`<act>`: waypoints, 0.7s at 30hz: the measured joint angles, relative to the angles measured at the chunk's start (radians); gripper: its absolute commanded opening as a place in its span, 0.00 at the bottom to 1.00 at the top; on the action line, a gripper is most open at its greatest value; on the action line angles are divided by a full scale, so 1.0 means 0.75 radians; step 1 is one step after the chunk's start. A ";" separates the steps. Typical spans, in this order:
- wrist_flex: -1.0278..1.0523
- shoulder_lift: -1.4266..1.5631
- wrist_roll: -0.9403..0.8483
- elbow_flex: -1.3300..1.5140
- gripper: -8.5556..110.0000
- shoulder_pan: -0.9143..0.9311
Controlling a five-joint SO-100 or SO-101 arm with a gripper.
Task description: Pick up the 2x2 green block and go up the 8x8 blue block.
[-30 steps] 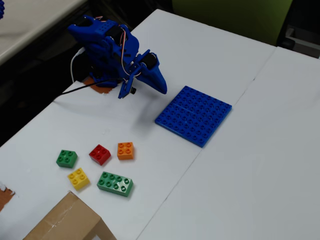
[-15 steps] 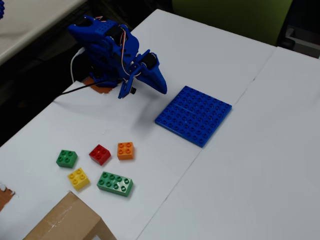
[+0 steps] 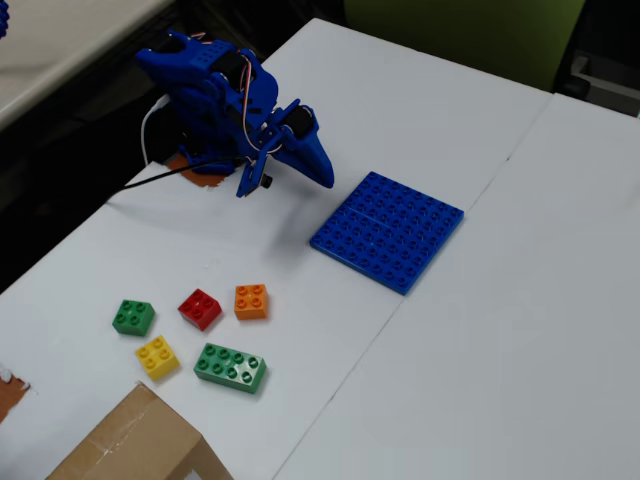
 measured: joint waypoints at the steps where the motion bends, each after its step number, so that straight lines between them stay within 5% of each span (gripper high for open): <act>1: 0.000 0.000 0.000 0.000 0.07 0.000; 16: 0.000 0.002 -0.018 0.000 0.08 0.002; 18: 0.037 0.004 -0.186 0.008 0.09 0.002; 21: 0.131 0.004 -0.747 0.008 0.08 -0.010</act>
